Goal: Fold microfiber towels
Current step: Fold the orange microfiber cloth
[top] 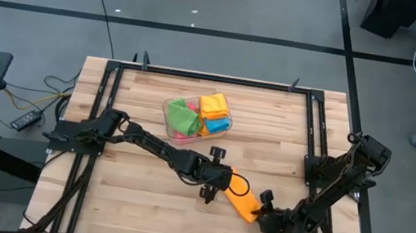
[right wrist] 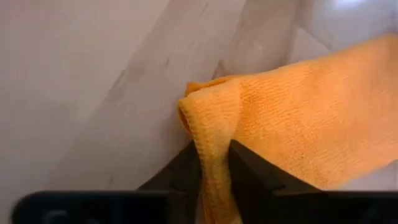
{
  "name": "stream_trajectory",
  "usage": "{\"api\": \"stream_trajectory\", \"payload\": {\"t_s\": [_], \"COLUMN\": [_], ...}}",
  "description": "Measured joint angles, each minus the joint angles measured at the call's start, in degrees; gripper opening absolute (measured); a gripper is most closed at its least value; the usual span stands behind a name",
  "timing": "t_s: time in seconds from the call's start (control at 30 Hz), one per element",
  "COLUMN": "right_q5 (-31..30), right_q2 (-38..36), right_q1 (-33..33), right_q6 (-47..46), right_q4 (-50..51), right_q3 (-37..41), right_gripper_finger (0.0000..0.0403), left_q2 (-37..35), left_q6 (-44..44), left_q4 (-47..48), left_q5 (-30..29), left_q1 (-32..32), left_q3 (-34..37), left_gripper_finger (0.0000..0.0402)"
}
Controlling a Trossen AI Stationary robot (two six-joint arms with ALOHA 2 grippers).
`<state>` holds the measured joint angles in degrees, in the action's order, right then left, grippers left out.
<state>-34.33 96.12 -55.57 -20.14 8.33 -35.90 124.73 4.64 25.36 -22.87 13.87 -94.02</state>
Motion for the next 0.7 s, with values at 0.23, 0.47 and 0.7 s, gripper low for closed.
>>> {"api": "stream_trajectory", "payload": {"t_s": [0.23, 0.47, 0.7], "right_q5": [1.32, 4.86, 14.97], "right_q2": [0.00, -1.91, -4.87], "right_q1": [1.16, 2.76, 6.13], "right_q6": [0.04, -1.54, -3.18], "right_q4": [-0.08, 0.08, -0.07], "right_q3": [0.07, -0.77, -2.26], "right_gripper_finger": [0.0028, 0.0025, 0.0024], "left_q2": [0.00, 0.64, 5.09], "left_q6": [-0.59, 0.17, -2.63], "left_q4": [-2.68, -10.47, -21.71], "left_q5": [0.46, 0.81, 0.85], "left_q1": [1.52, 4.54, 4.13], "left_q3": [0.00, -0.09, -0.07], "left_gripper_finger": [0.0027, 0.0021, 0.0042]}}
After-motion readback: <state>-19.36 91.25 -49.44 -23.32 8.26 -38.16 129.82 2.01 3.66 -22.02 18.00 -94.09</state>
